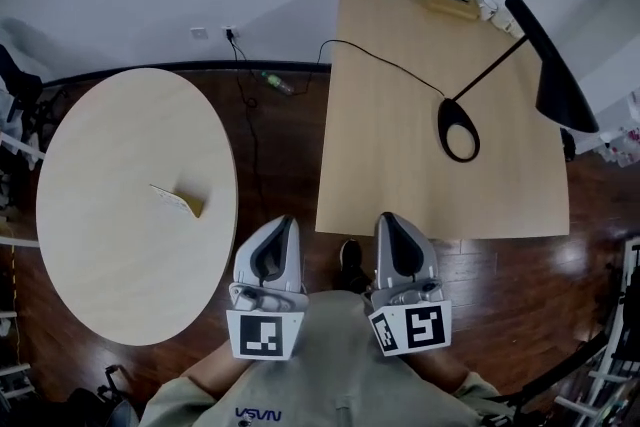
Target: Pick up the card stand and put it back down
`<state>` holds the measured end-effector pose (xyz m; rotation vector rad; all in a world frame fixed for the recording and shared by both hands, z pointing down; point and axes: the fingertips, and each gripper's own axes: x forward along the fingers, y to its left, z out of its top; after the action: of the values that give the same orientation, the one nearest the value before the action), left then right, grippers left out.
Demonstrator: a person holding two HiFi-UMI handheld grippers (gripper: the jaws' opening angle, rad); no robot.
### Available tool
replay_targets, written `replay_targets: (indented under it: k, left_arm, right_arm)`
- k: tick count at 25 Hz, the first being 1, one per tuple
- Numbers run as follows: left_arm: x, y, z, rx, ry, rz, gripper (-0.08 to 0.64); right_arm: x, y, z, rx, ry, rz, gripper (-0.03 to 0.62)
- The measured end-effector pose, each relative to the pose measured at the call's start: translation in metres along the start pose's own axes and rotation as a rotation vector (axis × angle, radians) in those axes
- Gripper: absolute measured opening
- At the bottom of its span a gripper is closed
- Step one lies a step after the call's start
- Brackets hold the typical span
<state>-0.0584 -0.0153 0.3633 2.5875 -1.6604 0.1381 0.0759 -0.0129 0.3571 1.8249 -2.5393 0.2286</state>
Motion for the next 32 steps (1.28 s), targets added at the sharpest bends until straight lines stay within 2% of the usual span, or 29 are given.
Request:
replay_targets:
  k: [4,8,11,14,20,32]
  left_arm:
    - [-0.035,0.011,-0.016,-0.016,0.008,-0.042,0.008]
    - [-0.060,0.014,-0.019,-0.034,0.009,-0.047,0.006]
    - [-0.066,0.009,-0.015,-0.019,-0.006,-0.044,0.006]
    - [-0.069,-0.001,-0.015,-0.012,-0.003,-0.031,0.006]
    - [-0.069,-0.029,-0.015,-0.051,0.021,-0.004,0.006]
    - [-0.062,-0.071,-0.022,-0.044,0.032,0.046,0.006]
  right_arm:
    - [-0.025,0.033,-0.016,0.006,0.037,-0.038,0.000]
    - [-0.046,0.051,-0.019,-0.003,0.048,-0.051,0.000]
    - [-0.055,0.054,-0.020,-0.019,0.043,-0.037,0.000]
    - [-0.064,0.051,-0.026,-0.020,0.050,-0.015,0.000]
    - [-0.084,0.033,-0.021,-0.031,0.044,0.021,0.000]
    - [-0.107,-0.012,-0.028,-0.007,0.059,0.047,0.000]
